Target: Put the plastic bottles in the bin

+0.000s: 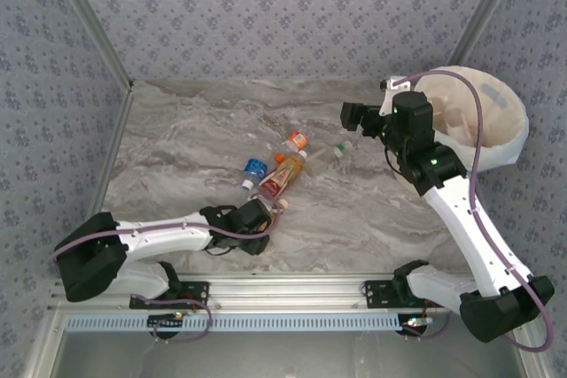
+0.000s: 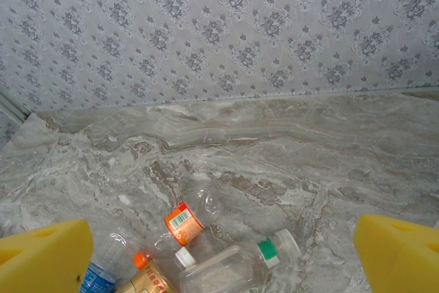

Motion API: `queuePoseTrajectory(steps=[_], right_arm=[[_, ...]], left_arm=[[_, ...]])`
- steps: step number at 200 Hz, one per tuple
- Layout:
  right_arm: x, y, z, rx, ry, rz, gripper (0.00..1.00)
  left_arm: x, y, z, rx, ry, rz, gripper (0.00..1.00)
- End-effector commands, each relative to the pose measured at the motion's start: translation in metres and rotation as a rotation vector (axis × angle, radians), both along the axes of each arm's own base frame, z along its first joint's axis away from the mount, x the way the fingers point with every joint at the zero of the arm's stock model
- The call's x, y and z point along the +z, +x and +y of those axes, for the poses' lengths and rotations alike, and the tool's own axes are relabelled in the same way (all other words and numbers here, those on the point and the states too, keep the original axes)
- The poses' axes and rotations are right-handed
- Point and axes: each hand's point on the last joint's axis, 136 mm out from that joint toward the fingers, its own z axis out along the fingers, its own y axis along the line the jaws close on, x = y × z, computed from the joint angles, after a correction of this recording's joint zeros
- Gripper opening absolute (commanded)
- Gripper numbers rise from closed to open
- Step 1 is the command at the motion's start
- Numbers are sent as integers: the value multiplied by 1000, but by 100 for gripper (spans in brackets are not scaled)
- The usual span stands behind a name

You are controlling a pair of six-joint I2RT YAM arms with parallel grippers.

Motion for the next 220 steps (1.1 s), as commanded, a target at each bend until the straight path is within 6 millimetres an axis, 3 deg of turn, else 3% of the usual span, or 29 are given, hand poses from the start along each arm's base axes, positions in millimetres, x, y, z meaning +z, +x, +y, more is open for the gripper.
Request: queuePoseTrajectory(steps=[1,58,108,147,171,189,194,220], right_arm=[[0,0,-1,-17,14,1,100],[-4,1,11,16,84,28,100],[-14,8,32,61,216,94,100],[-26,11,67,199,333,187,100],[-31,11,96,306,457,261,100],[-23,12,114,363,550,259,100],[-39,12,116,355,555,292,100],[-48,16,124,350,567,309,100]], left_arm=[[31,11,-17,-38,-56,-69,45],[94,35,-54,-78,-226,-206,46],[151,92,-75,-11,-459,-328,46],[188,134,-92,-4,-569,-449,46],[202,154,-103,4,-610,-488,46],[211,163,-113,-7,-634,-491,46],[213,163,-117,-14,-642,-489,46],[219,164,-128,-46,-671,-468,46]])
